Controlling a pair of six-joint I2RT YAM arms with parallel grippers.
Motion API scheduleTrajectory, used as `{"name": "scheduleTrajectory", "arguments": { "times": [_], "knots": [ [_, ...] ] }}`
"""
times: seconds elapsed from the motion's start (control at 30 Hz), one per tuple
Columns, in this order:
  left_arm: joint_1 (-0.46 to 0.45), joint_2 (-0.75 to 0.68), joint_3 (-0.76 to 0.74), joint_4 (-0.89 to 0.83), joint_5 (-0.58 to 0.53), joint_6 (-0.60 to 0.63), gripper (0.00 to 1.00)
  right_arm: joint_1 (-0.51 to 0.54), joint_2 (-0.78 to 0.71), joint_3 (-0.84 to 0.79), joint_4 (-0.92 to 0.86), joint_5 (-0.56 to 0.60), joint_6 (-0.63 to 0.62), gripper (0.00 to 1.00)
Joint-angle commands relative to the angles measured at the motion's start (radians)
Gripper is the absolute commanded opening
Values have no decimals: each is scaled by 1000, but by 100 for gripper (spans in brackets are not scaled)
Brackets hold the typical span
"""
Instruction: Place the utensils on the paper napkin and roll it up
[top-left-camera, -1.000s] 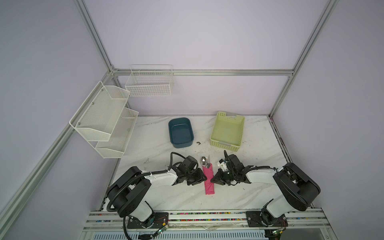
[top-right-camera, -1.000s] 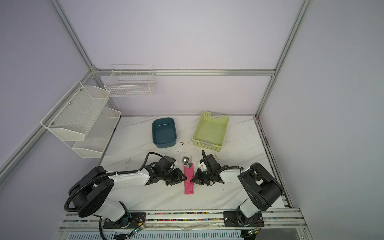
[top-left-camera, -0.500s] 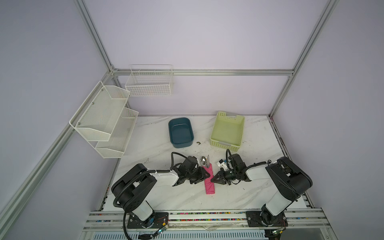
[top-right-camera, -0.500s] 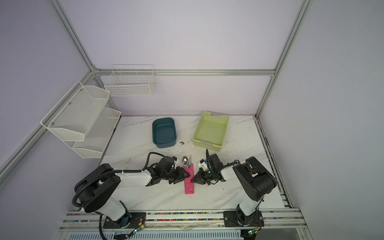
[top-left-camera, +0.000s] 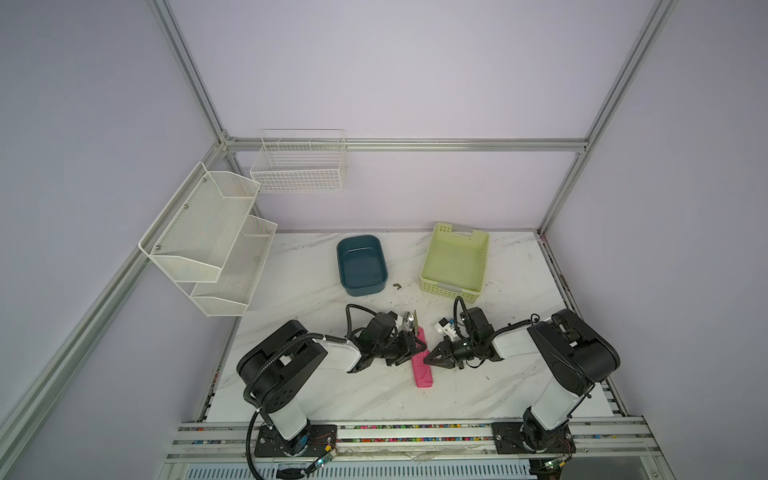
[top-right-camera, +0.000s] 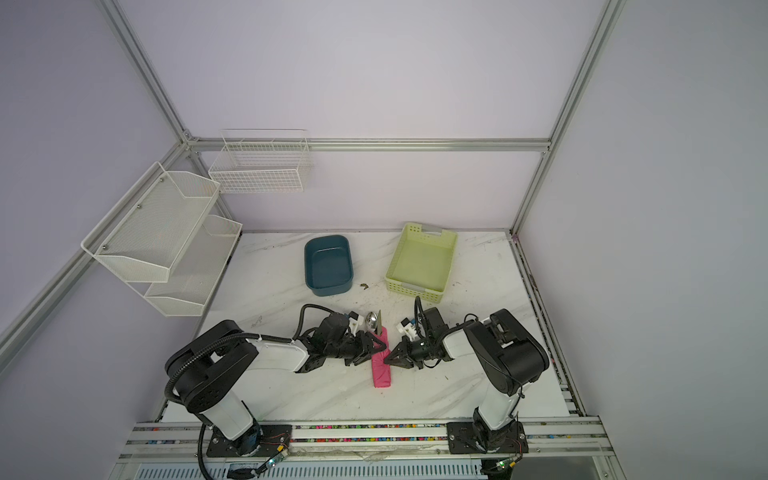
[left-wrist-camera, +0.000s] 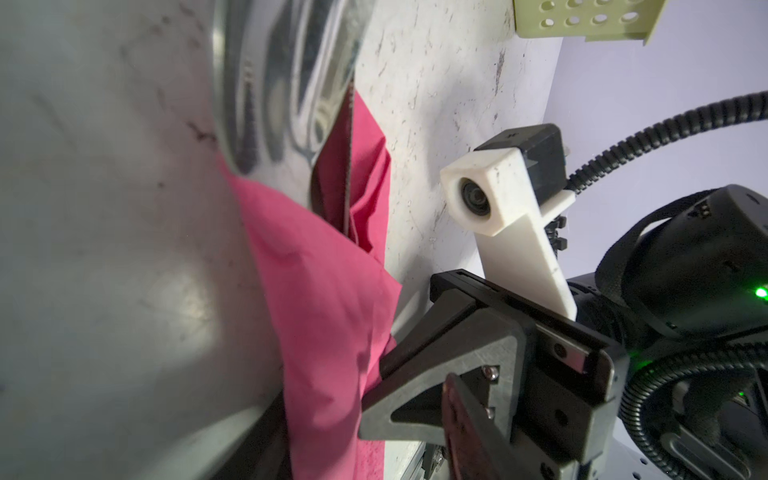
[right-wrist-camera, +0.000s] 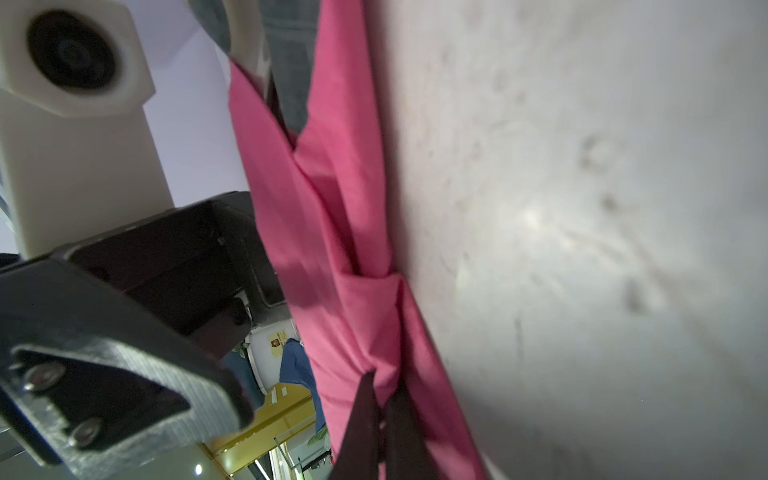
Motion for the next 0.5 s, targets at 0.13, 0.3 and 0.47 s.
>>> {"name": "scheduleTrajectory", "arguments": {
  "times": [0.13,0.3,0.47],
  "knots": [
    [-45,74,-4,-97,-52,-14,50,-25,85,-43,-174,165,-7,0],
    [-69,80,13,-131,-99,-21,44,-28,80,-44,-181,166,-11,0],
    [-85,84,47,-206,-137,-2,41,-32,81,-43,-186,167,-17,0]
  ]
}}
